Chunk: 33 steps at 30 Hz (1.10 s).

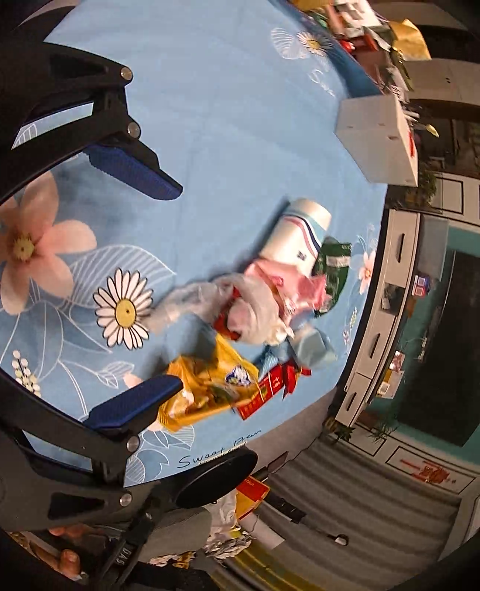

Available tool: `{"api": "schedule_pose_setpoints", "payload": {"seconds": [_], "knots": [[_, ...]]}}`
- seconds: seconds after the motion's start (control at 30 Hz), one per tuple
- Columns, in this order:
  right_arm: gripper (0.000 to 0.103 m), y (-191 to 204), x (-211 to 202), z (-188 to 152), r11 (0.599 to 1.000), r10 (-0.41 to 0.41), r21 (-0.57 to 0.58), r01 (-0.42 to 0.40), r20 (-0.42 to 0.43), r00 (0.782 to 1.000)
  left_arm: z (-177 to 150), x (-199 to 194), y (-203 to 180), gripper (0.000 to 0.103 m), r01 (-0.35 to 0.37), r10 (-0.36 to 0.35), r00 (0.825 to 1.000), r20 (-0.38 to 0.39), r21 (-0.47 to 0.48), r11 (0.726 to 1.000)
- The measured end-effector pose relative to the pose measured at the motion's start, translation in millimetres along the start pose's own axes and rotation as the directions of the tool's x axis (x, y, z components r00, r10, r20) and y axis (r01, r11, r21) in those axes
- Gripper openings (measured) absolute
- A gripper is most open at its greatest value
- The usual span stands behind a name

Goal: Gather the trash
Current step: 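Return both tools to the table and grasp the yellow chip bag with the right tool, then grasp the white plastic bag with the left tool while the right tool lifts the chip bag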

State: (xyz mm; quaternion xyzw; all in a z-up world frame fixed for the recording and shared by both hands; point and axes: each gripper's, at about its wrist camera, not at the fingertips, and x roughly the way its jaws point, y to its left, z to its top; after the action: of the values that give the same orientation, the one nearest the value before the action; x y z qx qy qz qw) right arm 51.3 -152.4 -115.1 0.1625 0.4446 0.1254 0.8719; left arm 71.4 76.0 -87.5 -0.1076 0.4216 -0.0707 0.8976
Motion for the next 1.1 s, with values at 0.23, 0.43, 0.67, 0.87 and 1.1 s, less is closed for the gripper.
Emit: {"api": "schedule_pose_setpoints", "payload": {"seconds": [0.23,0.43,0.67,0.87,1.1], "knots": [[0.068,27.7,26.2,7.7,0.998,-0.01,-0.068,0.008,-0.033,0.999,-3.5,10.2,13.7,0.095,0.036,-0.036,0.999,-0.004,-0.045,0.998],[0.068,35.5,42.7,17.9,0.995,-0.028,-0.099,0.024,-0.046,0.999,3.0,24.3,13.3,0.095,0.086,-0.087,0.996,-0.008,-0.056,0.995],[0.065,45.1,64.6,28.7,0.99,-0.03,-0.139,0.023,-0.05,0.998,16.9,40.7,8.0,0.095,0.119,-0.119,0.993,-0.006,-0.056,0.991],[0.047,49.3,84.9,35.7,0.988,-0.03,-0.155,0.018,-0.078,0.997,27.2,60.3,5.9,0.095,0.133,-0.135,0.991,-0.015,-0.077,0.988],[0.023,48.5,93.4,34.5,0.983,-0.036,-0.18,0.02,-0.084,0.996,40.6,80.7,-2.4,0.095,0.138,-0.14,0.99,-0.023,-0.079,0.987]]}}
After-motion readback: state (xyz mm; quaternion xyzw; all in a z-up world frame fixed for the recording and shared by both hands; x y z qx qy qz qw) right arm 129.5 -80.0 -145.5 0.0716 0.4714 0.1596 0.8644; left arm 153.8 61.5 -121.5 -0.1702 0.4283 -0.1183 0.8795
